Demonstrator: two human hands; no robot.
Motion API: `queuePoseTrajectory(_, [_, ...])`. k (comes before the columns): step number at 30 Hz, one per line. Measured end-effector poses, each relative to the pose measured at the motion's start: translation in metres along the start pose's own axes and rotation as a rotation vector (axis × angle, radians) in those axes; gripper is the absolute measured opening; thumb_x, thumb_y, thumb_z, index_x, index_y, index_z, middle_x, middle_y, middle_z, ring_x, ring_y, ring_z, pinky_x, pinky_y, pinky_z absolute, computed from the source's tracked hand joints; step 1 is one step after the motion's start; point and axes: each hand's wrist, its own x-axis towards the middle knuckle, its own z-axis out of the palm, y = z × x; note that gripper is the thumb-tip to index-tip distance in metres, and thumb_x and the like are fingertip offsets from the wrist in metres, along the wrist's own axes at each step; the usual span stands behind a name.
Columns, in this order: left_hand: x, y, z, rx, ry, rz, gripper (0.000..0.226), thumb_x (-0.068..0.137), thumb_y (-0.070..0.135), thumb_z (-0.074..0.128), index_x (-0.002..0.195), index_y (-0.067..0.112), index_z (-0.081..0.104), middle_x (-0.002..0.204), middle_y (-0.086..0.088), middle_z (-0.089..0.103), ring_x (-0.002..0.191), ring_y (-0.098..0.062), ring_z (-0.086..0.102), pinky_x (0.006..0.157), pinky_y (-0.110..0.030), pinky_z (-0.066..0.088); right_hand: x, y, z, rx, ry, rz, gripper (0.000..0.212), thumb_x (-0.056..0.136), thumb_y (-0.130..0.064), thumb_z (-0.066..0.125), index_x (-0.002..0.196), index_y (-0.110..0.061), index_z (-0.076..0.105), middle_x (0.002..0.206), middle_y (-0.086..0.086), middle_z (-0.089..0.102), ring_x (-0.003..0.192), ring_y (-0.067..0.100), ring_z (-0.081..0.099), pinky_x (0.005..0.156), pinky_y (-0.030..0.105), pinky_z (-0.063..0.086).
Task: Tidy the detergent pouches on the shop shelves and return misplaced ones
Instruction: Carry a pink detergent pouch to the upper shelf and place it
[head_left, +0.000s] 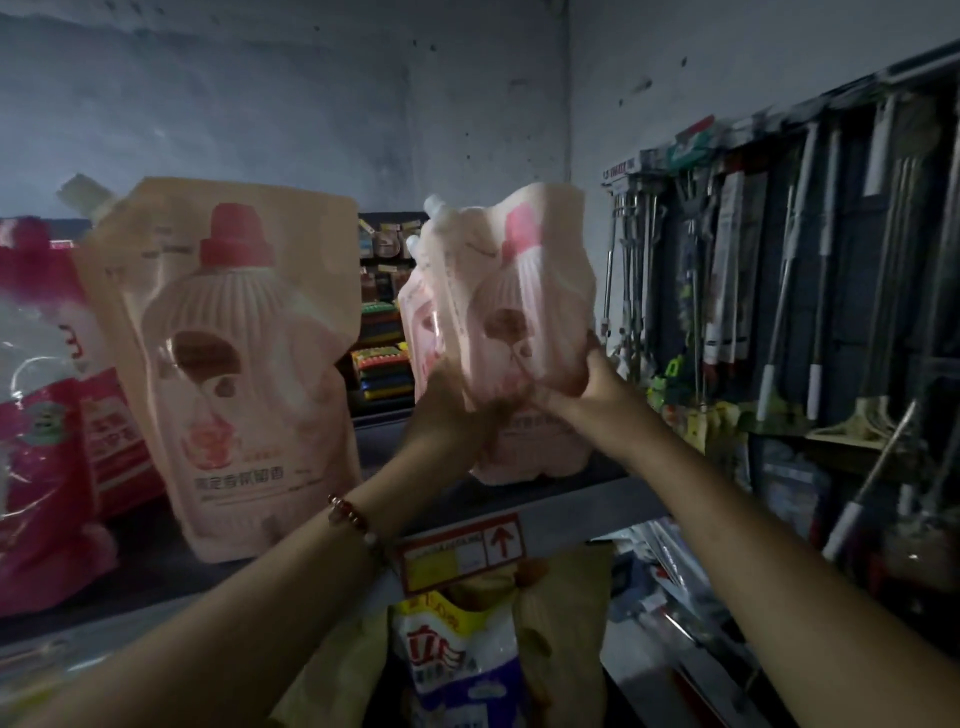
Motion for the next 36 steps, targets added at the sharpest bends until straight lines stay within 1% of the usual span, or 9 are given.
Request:
queuePoseTrajectory(4, [-0.011, -0.014, 0.000, 0.236, 0.116, 0.075, 0.120, 0.068, 0.045, 0.083, 0.147, 0.054, -0.008, 0.138, -0.005, 0.050, 0.111, -0.025, 0.059, 0.076, -0.050, 0.058, 0.013, 0.014, 0.011, 0.119, -0.035, 0.029, 0.114, 0.044, -0.079, 0.078, 0.137, -0.027, 0.038, 0.129, -0.005, 0.059, 0.115, 0.015, 0.058, 0.100, 0.041, 0.049])
queuePoseTrajectory(7, [-0.010, -0.016, 0.003, 0.420, 0.125, 0.150, 0.126, 0.079, 0.036, 0.078, 0.129, 0.069, -0.033, 0.136, -0.014, 0.049, 0.102, -0.033, 0.063, 0.073, -0.055, 0.058, 0.017, 0.024, 0.020, 0.169, -0.027, -0.028, 0.107, 0.051, -0.058, 0.088, 0.140, -0.029, 0.037, 0.126, -0.006, 0.063, 0.114, 0.012, 0.061, 0.099, 0.040, 0.051])
queuePoseTrajectory(13, [-0.011, -0.008, 0.007, 0.559, 0.079, 0.131, 0.107, 0.088, 0.041, 0.069, 0.142, 0.058, -0.022, 0.128, -0.011, 0.043, 0.093, -0.022, 0.056, 0.072, -0.047, 0.056, 0.022, 0.021, 0.022, 0.088, 0.070, -0.020, 0.107, 0.048, -0.057, 0.088, 0.139, -0.025, 0.041, 0.125, -0.003, 0.063, 0.111, 0.016, 0.063, 0.094, 0.039, 0.054])
queuePoseTrajectory(16, [-0.029, 0.002, 0.004, 0.747, 0.105, 0.215, 0.103, 0.090, 0.045, 0.065, 0.149, 0.045, -0.019, 0.142, -0.015, 0.032, 0.116, -0.030, 0.046, 0.087, -0.047, 0.048, 0.009, 0.007, 0.026, 0.023, 0.087, 0.032, 0.109, 0.060, -0.054, 0.083, 0.148, -0.022, 0.027, 0.138, 0.004, 0.054, 0.122, 0.023, 0.056, 0.099, 0.040, 0.050])
queuePoseTrajectory(19, [-0.059, -0.001, -0.010, 1.010, 0.129, 0.350, 0.099, 0.091, 0.048, 0.061, 0.155, 0.037, -0.014, 0.162, -0.017, -0.010, 0.149, -0.043, 0.000, 0.119, -0.058, 0.015, -0.013, -0.006, 0.038, -0.153, 0.109, -0.058, 0.114, 0.076, -0.041, 0.078, 0.155, -0.026, -0.003, 0.156, 0.012, 0.025, 0.137, 0.029, 0.038, 0.105, 0.043, 0.043])
queuePoseTrajectory(23, [-0.091, -0.019, -0.051, 1.155, 0.326, 0.381, 0.098, 0.083, 0.043, 0.069, 0.158, 0.033, 0.006, 0.163, -0.016, -0.010, 0.149, -0.044, -0.014, 0.117, -0.060, -0.009, -0.028, -0.009, 0.058, -0.442, 0.143, -0.235, 0.117, 0.075, -0.056, 0.068, 0.155, -0.027, -0.011, 0.163, 0.009, -0.014, 0.149, 0.035, 0.004, 0.112, 0.056, 0.030])
queuePoseTrajectory(27, [-0.095, -0.032, -0.106, 1.214, 0.367, 0.125, 0.060, 0.089, 0.037, 0.056, 0.145, 0.015, 0.047, 0.142, -0.026, 0.042, 0.132, -0.047, 0.036, 0.106, -0.048, 0.032, -0.019, 0.002, 0.081, -0.644, 0.220, -0.178, 0.128, 0.059, -0.085, 0.041, 0.154, -0.021, -0.016, 0.161, 0.019, -0.013, 0.143, 0.050, 0.013, 0.109, 0.061, 0.033])
queuePoseTrajectory(30, [-0.092, -0.041, -0.122, 1.234, 0.463, 0.261, 0.098, 0.073, 0.031, 0.080, 0.155, 0.028, 0.027, 0.157, -0.023, 0.016, 0.141, -0.048, 0.016, 0.098, -0.064, 0.037, -0.010, 0.001, 0.087, -0.700, 0.230, -0.140, 0.138, 0.065, -0.065, 0.074, 0.151, -0.018, -0.023, 0.159, 0.022, -0.017, 0.143, 0.052, 0.009, 0.113, 0.059, 0.026])
queuePoseTrajectory(36, [-0.078, -0.043, -0.130, 1.286, 0.392, 0.176, 0.106, 0.079, 0.036, 0.074, 0.158, 0.037, 0.003, 0.162, -0.019, -0.004, 0.147, -0.049, -0.002, 0.105, -0.065, 0.034, -0.010, -0.009, 0.088, -0.717, 0.206, -0.099, 0.135, 0.071, -0.062, 0.072, 0.148, -0.019, -0.030, 0.158, 0.020, -0.024, 0.143, 0.053, 0.008, 0.108, 0.059, 0.034])
